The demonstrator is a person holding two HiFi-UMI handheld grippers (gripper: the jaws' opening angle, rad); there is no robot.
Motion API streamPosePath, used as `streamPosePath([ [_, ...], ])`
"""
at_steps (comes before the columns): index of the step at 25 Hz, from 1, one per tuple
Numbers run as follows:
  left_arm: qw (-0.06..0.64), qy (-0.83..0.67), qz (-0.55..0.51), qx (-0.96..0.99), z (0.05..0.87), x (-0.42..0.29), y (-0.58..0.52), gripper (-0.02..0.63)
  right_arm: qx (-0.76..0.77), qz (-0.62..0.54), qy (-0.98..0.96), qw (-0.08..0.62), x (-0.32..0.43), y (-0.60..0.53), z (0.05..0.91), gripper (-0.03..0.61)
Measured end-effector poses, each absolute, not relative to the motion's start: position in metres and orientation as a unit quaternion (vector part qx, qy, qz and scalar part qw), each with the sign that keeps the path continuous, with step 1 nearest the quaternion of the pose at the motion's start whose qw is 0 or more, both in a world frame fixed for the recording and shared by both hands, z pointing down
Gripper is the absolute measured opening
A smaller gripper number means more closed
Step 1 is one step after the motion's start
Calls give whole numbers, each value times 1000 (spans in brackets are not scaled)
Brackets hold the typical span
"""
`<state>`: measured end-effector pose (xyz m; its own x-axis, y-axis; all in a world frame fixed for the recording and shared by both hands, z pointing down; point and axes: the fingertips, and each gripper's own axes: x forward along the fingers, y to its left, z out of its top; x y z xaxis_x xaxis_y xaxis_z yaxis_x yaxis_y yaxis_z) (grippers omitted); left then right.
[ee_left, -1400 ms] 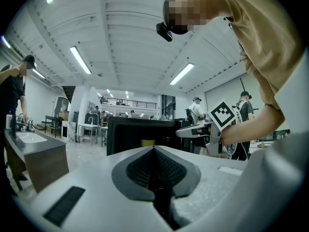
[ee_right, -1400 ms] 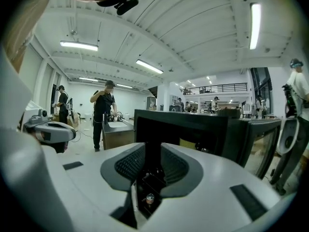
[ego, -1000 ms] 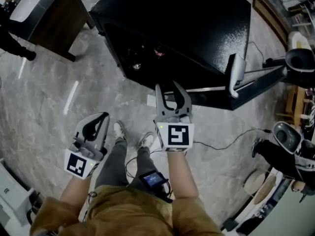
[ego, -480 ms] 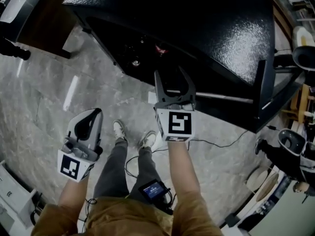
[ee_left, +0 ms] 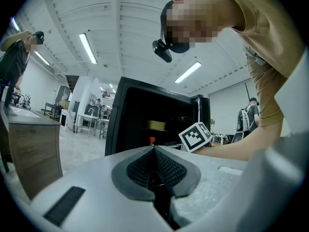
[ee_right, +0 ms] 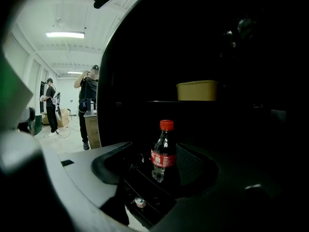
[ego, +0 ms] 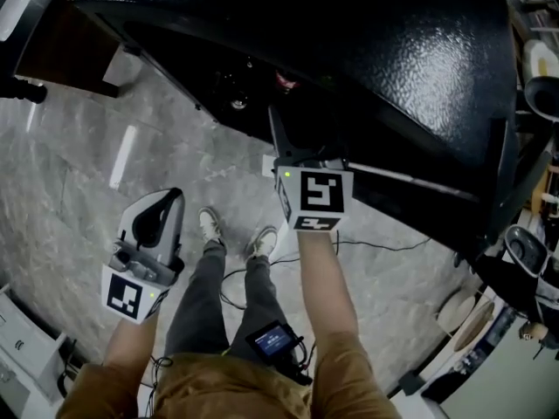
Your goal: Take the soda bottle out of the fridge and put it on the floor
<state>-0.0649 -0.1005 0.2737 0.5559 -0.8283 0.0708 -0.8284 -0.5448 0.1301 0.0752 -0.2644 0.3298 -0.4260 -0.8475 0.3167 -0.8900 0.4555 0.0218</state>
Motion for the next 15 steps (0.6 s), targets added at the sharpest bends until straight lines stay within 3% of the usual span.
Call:
streamPosePath([
  [15,87,-478,-6,874,284,-80,-122,2,513,80,-841,153,73,-312,356,318],
])
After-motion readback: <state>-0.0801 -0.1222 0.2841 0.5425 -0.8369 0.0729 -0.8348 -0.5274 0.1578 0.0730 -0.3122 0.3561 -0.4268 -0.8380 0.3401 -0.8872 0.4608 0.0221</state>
